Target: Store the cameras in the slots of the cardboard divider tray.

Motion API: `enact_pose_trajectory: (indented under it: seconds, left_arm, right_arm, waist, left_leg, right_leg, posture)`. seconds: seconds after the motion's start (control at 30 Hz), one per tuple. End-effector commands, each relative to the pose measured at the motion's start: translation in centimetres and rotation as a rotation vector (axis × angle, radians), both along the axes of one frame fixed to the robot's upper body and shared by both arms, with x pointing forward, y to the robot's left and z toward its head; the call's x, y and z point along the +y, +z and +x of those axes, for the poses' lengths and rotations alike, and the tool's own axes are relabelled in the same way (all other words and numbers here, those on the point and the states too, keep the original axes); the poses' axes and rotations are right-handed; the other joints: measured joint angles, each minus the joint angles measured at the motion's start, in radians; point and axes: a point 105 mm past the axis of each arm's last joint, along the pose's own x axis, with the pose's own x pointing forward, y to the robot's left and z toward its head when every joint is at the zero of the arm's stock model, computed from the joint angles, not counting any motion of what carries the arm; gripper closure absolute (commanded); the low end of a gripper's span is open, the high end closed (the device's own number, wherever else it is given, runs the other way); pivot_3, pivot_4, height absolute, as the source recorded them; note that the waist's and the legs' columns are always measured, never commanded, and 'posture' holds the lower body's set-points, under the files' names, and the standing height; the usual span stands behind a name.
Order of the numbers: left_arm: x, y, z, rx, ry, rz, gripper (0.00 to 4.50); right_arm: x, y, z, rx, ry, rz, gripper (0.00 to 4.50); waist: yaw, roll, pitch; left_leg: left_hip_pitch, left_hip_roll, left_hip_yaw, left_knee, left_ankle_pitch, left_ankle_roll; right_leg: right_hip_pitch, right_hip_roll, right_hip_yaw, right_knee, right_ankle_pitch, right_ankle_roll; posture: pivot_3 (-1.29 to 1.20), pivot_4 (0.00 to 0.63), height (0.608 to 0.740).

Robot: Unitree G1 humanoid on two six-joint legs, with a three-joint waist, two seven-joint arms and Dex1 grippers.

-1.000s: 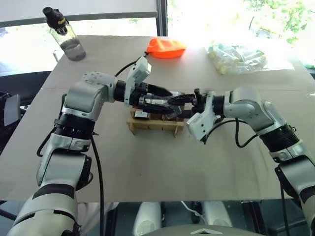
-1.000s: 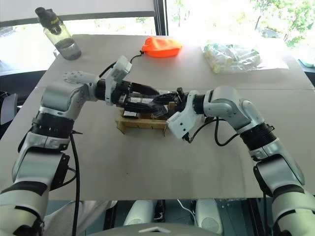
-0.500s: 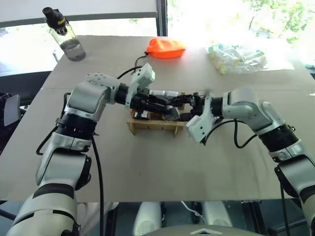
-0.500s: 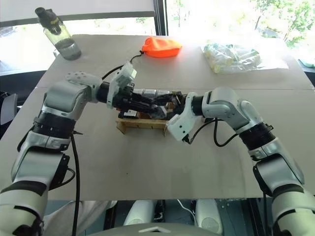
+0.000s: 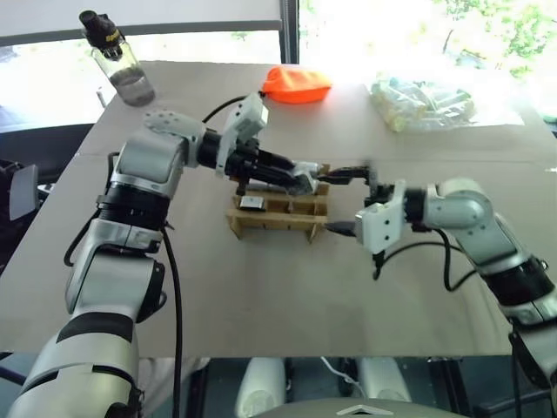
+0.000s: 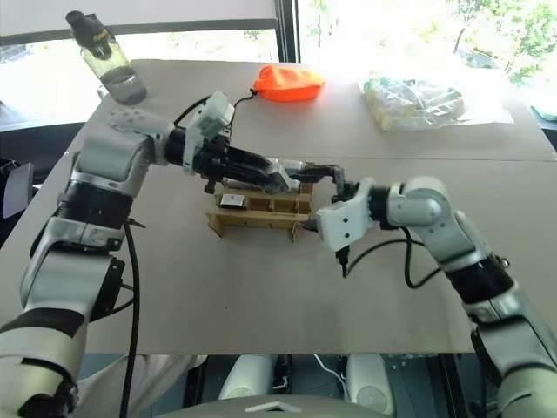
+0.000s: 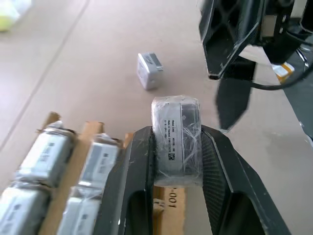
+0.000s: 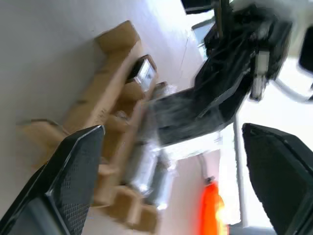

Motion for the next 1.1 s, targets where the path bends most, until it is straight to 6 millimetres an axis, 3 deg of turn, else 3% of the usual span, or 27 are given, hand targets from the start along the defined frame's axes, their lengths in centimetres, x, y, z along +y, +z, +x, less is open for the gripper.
enact_pose_trajectory:
  seconds: [0.03,0.17,0.33,0.47,0.6,1.1]
  left_arm:
    - [0.9,1.5,0.3,-0.129,-0.005,0.008,3.77]
    - [1.5,0.8,-0.2,-0.203,-0.062,0.026,3.77]
    - [2.3,-1.1,-0.3,-0.276,-0.112,0.135,3.77]
    - [3.3,-2.5,0.1,-0.325,-0.125,0.226,3.77]
    - [3.6,-3.1,0.7,-0.341,-0.132,0.276,3.77]
    - [1.6,-3.0,1.7,-0.339,-0.171,0.26,3.77]
  right_arm:
    - [-0.5,1.4,-2.3,0.269,-0.049,0.266,0.05]
    - [-1.9,-1.5,-4.7,0.636,-0.111,0.456,0.05]
    - [-5.1,-3.0,-4.8,0.751,-0.249,0.673,0.05]
    - [-6.8,-3.8,-5.6,0.712,-0.268,0.733,0.05]
    - [-7.0,-4.6,-6.1,0.735,-0.257,0.725,0.05]
    - [-6.7,-5.8,-6.9,0.728,-0.275,0.744,0.05]
  waist:
    - [0.001,0.0,0.0]
    - [0.003,-0.001,-0.001]
    - [0.009,-0.002,-0.001]
    - [0.018,-0.002,-0.001]
    - [0.019,-0.003,-0.002]
    - [0.02,-0.005,-0.003]
  left_leg:
    - [0.0,0.0,-0.001,0.0,0.0,0.0]
    - [0.001,0.0,-0.001,0.002,0.0,0.0]
    - [0.001,0.0,-0.001,0.003,0.0,0.0]
    - [0.001,0.0,-0.002,0.004,0.0,0.001]
    - [0.0,0.0,-0.001,0.004,0.0,0.001]
    - [0.0,0.0,-0.003,0.007,-0.001,0.001]
  right_leg:
    - [0.0,0.0,-0.001,0.0,0.0,0.0]
    - [0.001,0.0,-0.001,0.002,0.0,0.0]
    - [0.001,0.0,0.0,0.002,0.0,0.0]
    - [0.001,0.001,0.0,0.003,0.0,0.0]
    - [0.001,0.001,0.0,0.002,0.0,0.0]
    - [0.002,0.001,-0.001,0.004,0.0,0.0]
  posture:
    - [0.0,0.15,0.726]
    - [0.0,0.15,0.726]
    - [0.0,0.15,0.726]
    - [0.0,0.15,0.726]
    - [0.0,0.15,0.726]
    - [0.0,0.15,0.726]
